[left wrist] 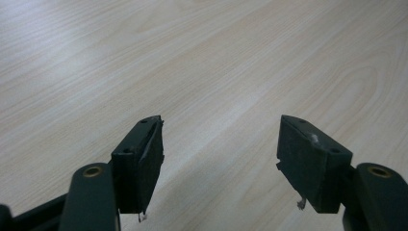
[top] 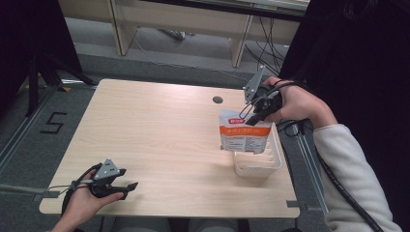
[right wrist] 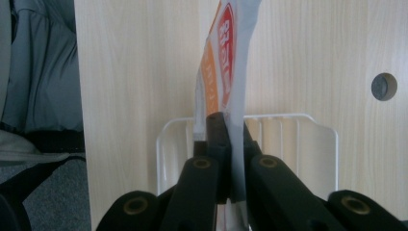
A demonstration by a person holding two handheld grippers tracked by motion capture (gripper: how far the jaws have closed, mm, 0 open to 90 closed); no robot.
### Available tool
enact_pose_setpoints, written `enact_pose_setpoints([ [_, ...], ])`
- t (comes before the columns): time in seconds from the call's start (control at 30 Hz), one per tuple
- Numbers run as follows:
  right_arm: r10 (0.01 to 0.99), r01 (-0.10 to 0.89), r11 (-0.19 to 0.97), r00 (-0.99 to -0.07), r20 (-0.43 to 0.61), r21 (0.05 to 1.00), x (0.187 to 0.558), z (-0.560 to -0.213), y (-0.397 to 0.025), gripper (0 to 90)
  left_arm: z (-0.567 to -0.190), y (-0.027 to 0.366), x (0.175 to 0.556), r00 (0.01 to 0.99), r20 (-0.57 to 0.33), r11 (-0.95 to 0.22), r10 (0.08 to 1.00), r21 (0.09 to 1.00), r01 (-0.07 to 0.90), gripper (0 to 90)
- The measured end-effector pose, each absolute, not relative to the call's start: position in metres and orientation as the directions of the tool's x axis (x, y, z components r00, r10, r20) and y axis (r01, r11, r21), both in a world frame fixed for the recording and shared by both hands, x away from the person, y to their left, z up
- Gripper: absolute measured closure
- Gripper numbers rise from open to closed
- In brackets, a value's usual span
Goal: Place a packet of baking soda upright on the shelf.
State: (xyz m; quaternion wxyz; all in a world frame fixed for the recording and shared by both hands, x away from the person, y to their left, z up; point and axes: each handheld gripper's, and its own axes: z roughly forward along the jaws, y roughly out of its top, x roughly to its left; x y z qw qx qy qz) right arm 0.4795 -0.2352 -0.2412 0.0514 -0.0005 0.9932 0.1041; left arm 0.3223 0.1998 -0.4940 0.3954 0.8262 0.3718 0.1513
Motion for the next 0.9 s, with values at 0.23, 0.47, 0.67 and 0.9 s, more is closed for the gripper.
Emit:
enact_pose_setpoints([
  [0.23,0.005,-0.014,0.982,-0.995,-0.101,0.188,0.485,-0.246,-0.252,90.0,-0.494,0.2,0.323,0.682,-0.038,-0.417,0.73,0.766,0.489,32.7],
  [0.47,0.0,-0.018,0.985,-0.995,-0.101,0.173,0.493,-0.253,-0.266,90.0,-0.494,0.2,0.323,0.682,-0.046,-0.409,0.73,0.77,0.49,32.7],
  [0.67,0.004,-0.01,0.986,-0.996,-0.086,0.166,0.496,-0.258,-0.275,90.0,-0.494,0.2,0.323,0.682,-0.046,-0.41,0.73,0.769,0.491,32.7],
  [0.9,0.01,-0.004,0.986,-0.997,-0.08,0.166,0.497,-0.258,-0.282,90.0,-0.494,0.2,0.323,0.677,-0.049,-0.404,0.734,0.77,0.494,32.7],
])
